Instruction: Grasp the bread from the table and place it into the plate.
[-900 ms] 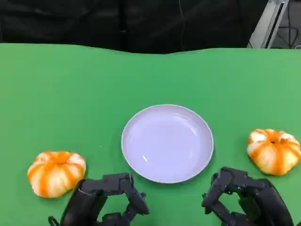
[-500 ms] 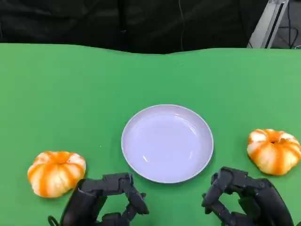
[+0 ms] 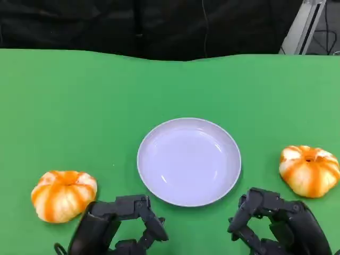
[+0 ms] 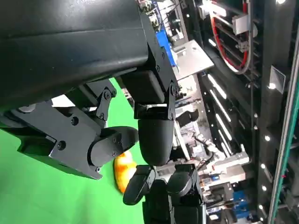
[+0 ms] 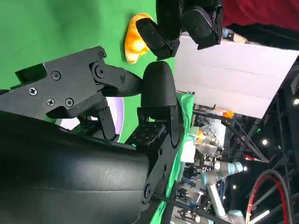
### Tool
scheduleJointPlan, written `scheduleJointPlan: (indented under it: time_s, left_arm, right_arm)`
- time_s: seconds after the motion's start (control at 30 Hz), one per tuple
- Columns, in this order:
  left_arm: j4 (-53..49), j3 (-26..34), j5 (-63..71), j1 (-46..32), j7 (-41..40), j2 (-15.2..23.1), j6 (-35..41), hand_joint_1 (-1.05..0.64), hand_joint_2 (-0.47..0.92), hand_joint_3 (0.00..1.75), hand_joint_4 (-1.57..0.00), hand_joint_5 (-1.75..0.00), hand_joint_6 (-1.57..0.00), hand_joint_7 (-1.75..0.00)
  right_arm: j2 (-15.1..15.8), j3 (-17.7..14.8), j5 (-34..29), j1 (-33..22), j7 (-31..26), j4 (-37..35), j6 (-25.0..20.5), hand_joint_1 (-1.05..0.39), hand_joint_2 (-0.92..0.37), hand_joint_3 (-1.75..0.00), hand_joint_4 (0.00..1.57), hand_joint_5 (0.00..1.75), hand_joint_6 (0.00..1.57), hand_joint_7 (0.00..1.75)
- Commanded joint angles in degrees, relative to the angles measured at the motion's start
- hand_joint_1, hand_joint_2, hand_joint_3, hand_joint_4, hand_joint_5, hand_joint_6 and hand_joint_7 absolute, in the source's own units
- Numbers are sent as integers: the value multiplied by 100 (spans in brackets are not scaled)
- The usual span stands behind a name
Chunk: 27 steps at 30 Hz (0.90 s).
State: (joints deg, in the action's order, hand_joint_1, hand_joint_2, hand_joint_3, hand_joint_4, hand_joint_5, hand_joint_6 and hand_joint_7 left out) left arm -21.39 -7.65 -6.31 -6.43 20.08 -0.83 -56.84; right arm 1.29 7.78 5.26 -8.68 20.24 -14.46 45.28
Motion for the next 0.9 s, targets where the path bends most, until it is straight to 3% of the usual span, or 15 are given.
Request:
scheduleJointPlan:
  time_s: [0.03,0.2,0.3,0.37,0.5,0.6,0.7,0.9]
  left_arm:
    - [-7,94,118,-7,-174,-2,-37,-5,75,63,-96,-122,-105,-86]
    - [-11,127,128,-9,-237,13,-15,-5,84,37,-95,-96,-114,-44]
    - [-22,107,-21,-6,-182,-2,49,-8,88,24,-100,-67,-119,-14]
    - [-4,122,-9,-16,-211,-7,82,-10,91,17,-102,-51,-117,-5]
    - [7,188,143,-34,-323,-14,63,-17,92,12,-101,-21,-105,-1]
    - [-18,192,91,-16,-314,-4,29,-21,92,11,-90,-5,-86,0]
    - [11,133,-156,-9,-173,30,57,-27,92,11,-75,-1,-71,0]
    - [239,118,-276,-87,-123,110,145,-46,92,9,-61,0,-54,0]
  right_arm:
    - [61,-17,1,21,-29,42,10,-18,-76,-68,75,158,78,127]
    - [56,-6,22,39,-18,26,17,-18,-76,-68,74,159,78,127]
    - [57,-11,7,45,-28,14,19,-19,-76,-69,74,158,77,127]
    - [52,-3,23,49,-19,11,14,-19,-75,-69,74,158,77,127]
    - [56,-8,-17,36,-46,32,0,-19,-75,-70,75,157,78,126]
    - [44,1,10,45,-33,6,35,-18,-75,-70,75,157,78,126]
    - [44,4,-6,42,-41,17,29,-18,-75,-70,76,158,78,126]
    - [48,20,1,38,-24,24,23,-18,-75,-70,76,158,78,126]
